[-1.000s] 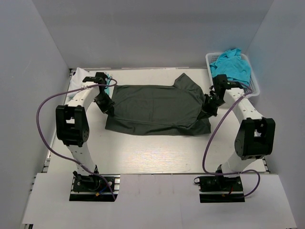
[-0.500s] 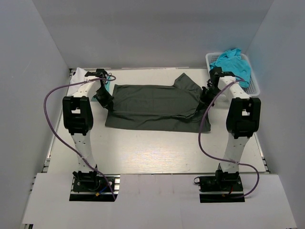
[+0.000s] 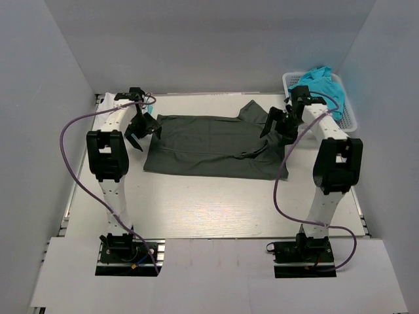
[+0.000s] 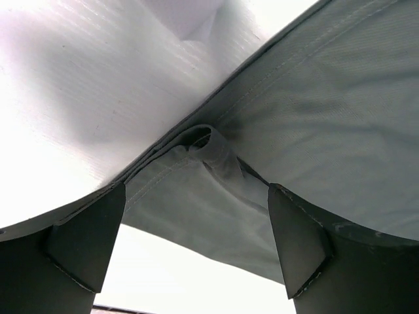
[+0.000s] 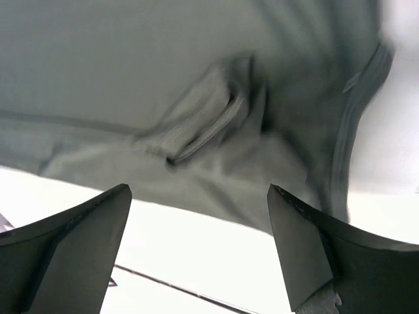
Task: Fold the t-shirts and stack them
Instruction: Fold the flattened tshirt in 1/3 of the way
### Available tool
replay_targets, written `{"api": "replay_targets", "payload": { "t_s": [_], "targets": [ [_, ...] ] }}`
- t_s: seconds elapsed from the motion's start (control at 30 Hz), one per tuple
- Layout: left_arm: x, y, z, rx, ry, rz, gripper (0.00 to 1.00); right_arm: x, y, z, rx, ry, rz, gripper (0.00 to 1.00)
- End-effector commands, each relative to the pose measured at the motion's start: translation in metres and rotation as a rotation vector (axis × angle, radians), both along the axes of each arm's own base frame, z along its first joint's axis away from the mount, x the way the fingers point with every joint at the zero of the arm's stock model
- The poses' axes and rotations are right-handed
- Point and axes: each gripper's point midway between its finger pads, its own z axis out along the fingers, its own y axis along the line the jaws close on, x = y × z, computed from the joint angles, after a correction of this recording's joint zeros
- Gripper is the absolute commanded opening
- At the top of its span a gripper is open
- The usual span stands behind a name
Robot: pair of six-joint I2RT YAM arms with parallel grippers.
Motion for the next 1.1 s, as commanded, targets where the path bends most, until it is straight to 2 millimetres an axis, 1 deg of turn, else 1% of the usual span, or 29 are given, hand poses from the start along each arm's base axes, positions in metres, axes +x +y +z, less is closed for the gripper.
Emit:
{"api": "replay_targets", "payload": {
  "t_s": [0.0, 0.03, 0.07, 0.1, 0.13, 0.17, 0.2, 0.23, 0.27, 0.3, 0.33, 0.37, 0.43, 0.47, 0.5, 0.53, 0.57, 0.6, 0.63, 0.67, 0.7, 0.73, 0.77, 0.83, 0.9, 0.93, 1.0, 1.03, 1.07],
  "targets": [
    [0.011, -0.007, 0.057, -0.005, -0.152, -0.019, 1.00, -0.022, 0.011, 0.028, 0.057, -0.111, 0.048, 0.90],
    [0.007, -0.009, 0.054, -0.013, -0.144, -0.030, 1.00, -0.025, 0.012, 0.026, 0.064, -0.119, 0.060, 0.90],
    [0.011, -0.022, 0.056, -0.055, -0.174, -0.068, 1.00, -0.039, 0.011, 0.027, 0.060, -0.122, 0.064, 0.90],
    [0.003, -0.027, 0.052, -0.090, -0.171, -0.076, 1.00, -0.047, 0.010, 0.014, 0.064, -0.101, 0.066, 0.90],
    [0.001, -0.038, 0.052, -0.122, -0.187, -0.108, 1.00, -0.049, 0.012, 0.012, 0.069, -0.112, 0.075, 0.90],
    [0.010, -0.050, 0.055, -0.186, -0.246, -0.143, 1.00, -0.060, 0.011, -0.001, 0.072, -0.084, 0.083, 0.90],
    [0.003, -0.060, 0.046, -0.221, -0.230, -0.160, 1.00, -0.056, 0.015, -0.001, 0.095, -0.110, 0.092, 0.90],
    [0.002, -0.065, 0.044, -0.251, -0.233, -0.169, 1.00, -0.050, 0.016, -0.002, 0.099, -0.132, 0.089, 0.90],
    [0.002, -0.074, 0.047, -0.279, -0.242, -0.199, 1.00, -0.054, 0.017, -0.014, 0.105, -0.110, 0.083, 0.90],
    [-0.002, -0.079, 0.039, -0.281, -0.220, -0.207, 1.00, -0.047, 0.018, -0.015, 0.120, -0.140, 0.081, 0.90],
    [-0.002, -0.077, 0.029, -0.267, -0.200, -0.212, 1.00, -0.042, 0.019, -0.018, 0.126, -0.157, 0.074, 0.90],
    [-0.010, -0.078, 0.017, -0.256, -0.164, -0.215, 1.00, -0.048, 0.016, -0.030, 0.123, -0.129, 0.058, 0.90],
    [-0.015, -0.078, 0.002, -0.255, -0.137, -0.212, 1.00, -0.046, 0.016, -0.042, 0.122, -0.119, 0.044, 0.90],
    [-0.025, -0.078, -0.013, -0.263, -0.091, -0.208, 1.00, -0.056, 0.014, -0.053, 0.111, -0.087, 0.036, 0.90],
    [-0.028, -0.077, -0.015, -0.263, -0.081, -0.207, 1.00, -0.058, 0.013, -0.057, 0.104, -0.079, 0.028, 0.90],
    [-0.035, -0.076, -0.023, -0.261, -0.049, -0.212, 1.00, -0.071, 0.010, -0.068, 0.096, -0.042, 0.017, 0.90],
    [-0.049, -0.076, -0.031, -0.246, 0.000, -0.213, 1.00, -0.075, 0.006, -0.073, 0.075, -0.032, 0.005, 0.90],
    [-0.053, -0.073, -0.033, -0.231, 0.009, -0.209, 1.00, -0.079, 0.002, -0.078, 0.049, -0.019, -0.014, 0.90],
    [-0.058, -0.068, -0.035, -0.203, 0.017, -0.204, 1.00, -0.098, -0.002, -0.087, 0.037, 0.012, -0.021, 0.90],
    [-0.073, -0.065, -0.042, -0.202, 0.052, -0.201, 1.00, -0.106, -0.004, -0.092, 0.026, 0.028, -0.029, 0.90],
    [-0.079, -0.063, -0.043, -0.191, 0.054, -0.199, 1.00, -0.109, -0.006, -0.090, 0.022, 0.021, -0.044, 0.90],
    [-0.084, -0.061, -0.039, -0.182, 0.049, -0.199, 1.00, -0.135, -0.007, -0.102, 0.017, 0.076, -0.053, 0.90],
    [-0.098, -0.057, -0.046, -0.171, 0.082, -0.194, 1.00, -0.142, -0.008, -0.101, 0.016, 0.080, -0.054, 0.90],
    [-0.118, -0.052, -0.048, -0.154, 0.118, -0.190, 1.00, -0.172, -0.014, -0.110, -0.014, 0.137, -0.078, 0.90],
    [-0.132, -0.050, -0.048, -0.153, 0.141, -0.188, 1.00, -0.196, -0.022, -0.111, -0.056, 0.179, -0.095, 0.90],
    [-0.147, -0.048, -0.052, -0.152, 0.170, -0.185, 1.00, -0.198, -0.025, -0.105, -0.070, 0.166, -0.126, 0.90],
    [-0.158, -0.046, -0.041, -0.153, 0.152, -0.187, 1.00, -0.220, -0.030, -0.102, -0.093, 0.191, -0.149, 0.90],
    [-0.167, -0.045, -0.033, -0.153, 0.140, -0.188, 1.00, -0.224, -0.034, -0.093, -0.102, 0.157, -0.170, 0.90],
    [-0.174, -0.044, -0.035, -0.152, 0.162, -0.186, 1.00, -0.228, -0.035, -0.089, -0.113, 0.157, -0.170, 0.90]
  ]
}}
